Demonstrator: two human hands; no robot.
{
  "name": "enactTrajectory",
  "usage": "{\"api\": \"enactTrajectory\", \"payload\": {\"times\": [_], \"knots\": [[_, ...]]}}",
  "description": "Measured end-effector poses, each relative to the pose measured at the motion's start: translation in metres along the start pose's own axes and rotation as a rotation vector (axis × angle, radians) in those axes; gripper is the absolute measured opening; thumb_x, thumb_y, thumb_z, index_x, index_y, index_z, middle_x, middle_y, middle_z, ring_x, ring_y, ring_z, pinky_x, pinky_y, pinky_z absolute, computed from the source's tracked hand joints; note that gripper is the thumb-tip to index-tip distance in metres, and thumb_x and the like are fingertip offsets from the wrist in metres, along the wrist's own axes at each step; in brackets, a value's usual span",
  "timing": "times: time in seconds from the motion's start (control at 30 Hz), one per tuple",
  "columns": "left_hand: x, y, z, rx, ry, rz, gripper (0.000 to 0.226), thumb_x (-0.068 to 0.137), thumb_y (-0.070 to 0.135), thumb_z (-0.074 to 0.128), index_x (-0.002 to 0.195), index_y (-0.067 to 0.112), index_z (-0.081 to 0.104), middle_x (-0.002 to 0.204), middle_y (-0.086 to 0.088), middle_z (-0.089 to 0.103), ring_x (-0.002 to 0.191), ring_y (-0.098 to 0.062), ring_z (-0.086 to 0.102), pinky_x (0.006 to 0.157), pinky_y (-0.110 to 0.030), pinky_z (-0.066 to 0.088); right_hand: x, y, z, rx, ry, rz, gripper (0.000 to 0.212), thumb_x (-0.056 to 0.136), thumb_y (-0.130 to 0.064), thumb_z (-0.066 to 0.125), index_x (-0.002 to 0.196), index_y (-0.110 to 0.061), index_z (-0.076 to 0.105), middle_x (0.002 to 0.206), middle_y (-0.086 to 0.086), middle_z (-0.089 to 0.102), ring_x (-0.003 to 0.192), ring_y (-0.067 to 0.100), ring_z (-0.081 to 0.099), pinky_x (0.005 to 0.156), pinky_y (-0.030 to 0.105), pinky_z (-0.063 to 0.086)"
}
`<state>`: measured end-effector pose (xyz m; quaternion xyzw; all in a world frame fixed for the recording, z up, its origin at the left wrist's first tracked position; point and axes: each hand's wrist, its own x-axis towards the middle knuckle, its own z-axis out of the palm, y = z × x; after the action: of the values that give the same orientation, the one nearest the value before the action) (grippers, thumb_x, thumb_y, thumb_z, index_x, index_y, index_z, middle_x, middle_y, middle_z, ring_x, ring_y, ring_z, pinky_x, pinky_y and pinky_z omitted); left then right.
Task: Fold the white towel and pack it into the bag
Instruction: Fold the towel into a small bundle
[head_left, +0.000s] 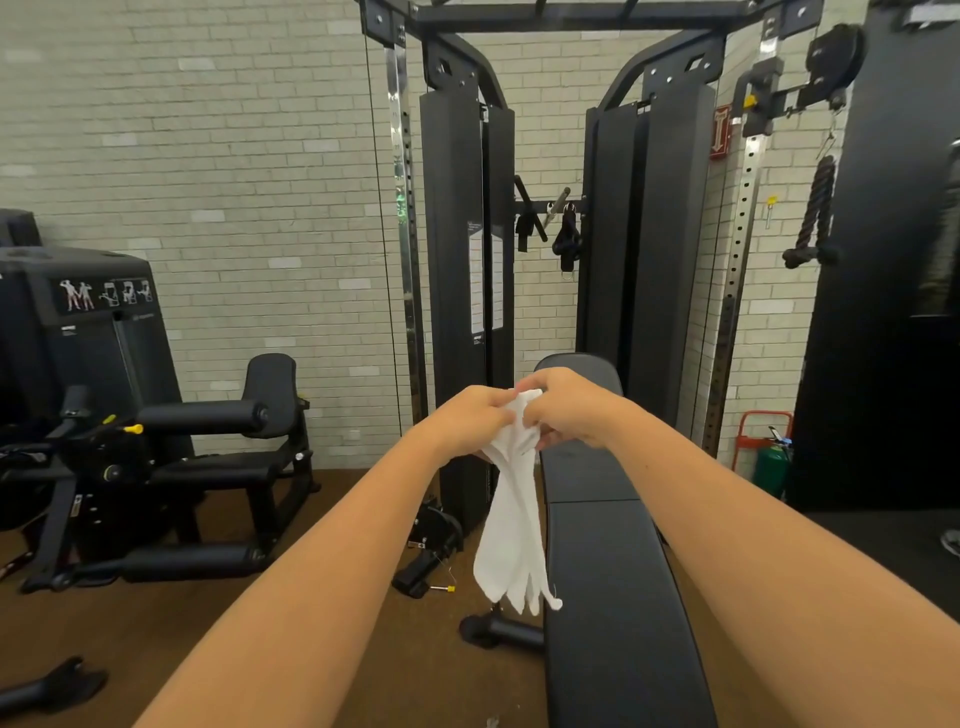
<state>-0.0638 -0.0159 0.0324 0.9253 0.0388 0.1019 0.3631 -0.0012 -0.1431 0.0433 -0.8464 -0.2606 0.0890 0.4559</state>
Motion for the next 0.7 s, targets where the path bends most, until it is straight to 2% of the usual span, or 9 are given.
{"api": "enactTrajectory", "payload": {"times": [0.1, 0.17, 0.23, 0.33, 0.43, 0.47, 0.53, 0.63, 0.7], "knots": [[-0.001, 0.001, -0.001, -0.098, 0.023, -0.006, 0.056, 0.097, 0.038, 0.049, 0.150, 0.024, 0.038, 0.153, -0.003, 0.042, 0.138, -0.024, 0.041, 0.099, -0.030, 0.038, -0.002, -0.003, -0.001, 0.174, -0.022, 0.072, 0.048, 0.094, 0.001, 0.049, 0.140, -0.011, 0.042, 0.094, 0.011, 0.065, 0.087, 0.030, 0.072, 0.079, 0.040, 0.061], [-0.002, -0.004, -0.003, -0.095, 0.015, 0.005, 0.064, 0.092, 0.039, 0.058, 0.150, 0.023, 0.036, 0.150, -0.004, 0.044, 0.135, -0.025, 0.044, 0.100, -0.034, 0.039, -0.002, -0.003, -0.004, 0.302, -0.045, 0.127, 0.052, 0.094, 0.004, 0.040, 0.144, -0.010, 0.036, 0.085, 0.014, 0.068, 0.084, 0.031, 0.074, 0.083, 0.043, 0.059], [-0.002, -0.010, -0.006, -0.067, 0.005, 0.019, 0.069, 0.087, 0.029, 0.067, 0.148, 0.022, 0.036, 0.140, -0.007, 0.052, 0.121, -0.024, 0.054, 0.094, -0.033, 0.046, -0.002, 0.000, -0.007, 0.366, -0.063, 0.127, 0.057, 0.092, 0.007, 0.038, 0.146, -0.013, 0.033, 0.088, 0.018, 0.070, 0.082, 0.031, 0.075, 0.083, 0.044, 0.059], [0.000, -0.018, -0.010, -0.083, 0.026, 0.017, 0.068, 0.086, 0.006, 0.065, 0.146, 0.021, 0.039, 0.128, -0.009, 0.061, 0.106, -0.020, 0.061, 0.091, -0.036, 0.052, 0.002, 0.009, -0.008, 0.254, -0.016, 0.044, 0.058, 0.091, 0.005, 0.051, 0.143, -0.016, 0.036, 0.104, 0.018, 0.069, 0.082, 0.028, 0.074, 0.076, 0.040, 0.061], [0.001, -0.022, -0.014, -0.083, 0.029, 0.037, 0.068, 0.085, -0.003, 0.061, 0.145, 0.022, 0.041, 0.126, -0.010, 0.062, 0.110, -0.023, 0.062, 0.097, -0.043, 0.053, 0.006, 0.021, -0.012, 0.006, 0.038, -0.030, 0.066, 0.085, -0.004, 0.066, 0.142, -0.023, 0.040, 0.116, 0.013, 0.061, 0.091, 0.025, 0.067, 0.066, 0.030, 0.059], [0.001, -0.023, -0.016, -0.077, 0.022, 0.048, 0.067, 0.085, -0.004, 0.061, 0.144, 0.023, 0.041, 0.124, -0.010, 0.062, 0.112, -0.025, 0.062, 0.097, -0.044, 0.053, 0.005, 0.023, -0.011, -0.030, -0.004, -0.033, 0.063, 0.085, -0.009, 0.069, 0.140, -0.024, 0.043, 0.118, 0.011, 0.060, 0.095, 0.025, 0.064, 0.066, 0.028, 0.057], [0.002, -0.025, -0.020, -0.052, 0.002, 0.065, 0.064, 0.085, -0.004, 0.061, 0.141, 0.023, 0.044, 0.121, -0.009, 0.062, 0.111, -0.025, 0.063, 0.095, -0.043, 0.054, 0.005, 0.026, -0.009, -0.078, -0.078, -0.043, 0.041, 0.086, -0.019, 0.070, 0.125, -0.020, 0.057, 0.114, 0.009, 0.063, 0.095, 0.022, 0.063, 0.067, 0.027, 0.056], [0.005, -0.028, -0.027, 0.017, -0.016, 0.068, 0.053, 0.086, 0.006, 0.064, 0.134, 0.022, 0.050, 0.119, -0.006, 0.062, 0.108, -0.025, 0.063, 0.090, -0.039, 0.057, 0.005, 0.023, -0.005, -0.062, -0.041, -0.104, 0.007, 0.088, -0.023, 0.067, 0.093, -0.019, 0.065, 0.091, 0.007, 0.068, 0.069, 0.013, 0.063, 0.056, 0.020, 0.052], [0.006, -0.027, -0.028, 0.073, -0.027, 0.079, 0.042, 0.086, 0.018, 0.068, 0.127, 0.020, 0.056, 0.112, -0.003, 0.062, 0.103, -0.022, 0.064, 0.084, -0.033, 0.057, 0.006, 0.019, -0.004, -0.011, -0.032, -0.153, 0.004, 0.088, -0.021, 0.067, 0.086, -0.019, 0.064, 0.082, 0.006, 0.069, 0.060, 0.010, 0.063, 0.054, 0.019, 0.053]]}}
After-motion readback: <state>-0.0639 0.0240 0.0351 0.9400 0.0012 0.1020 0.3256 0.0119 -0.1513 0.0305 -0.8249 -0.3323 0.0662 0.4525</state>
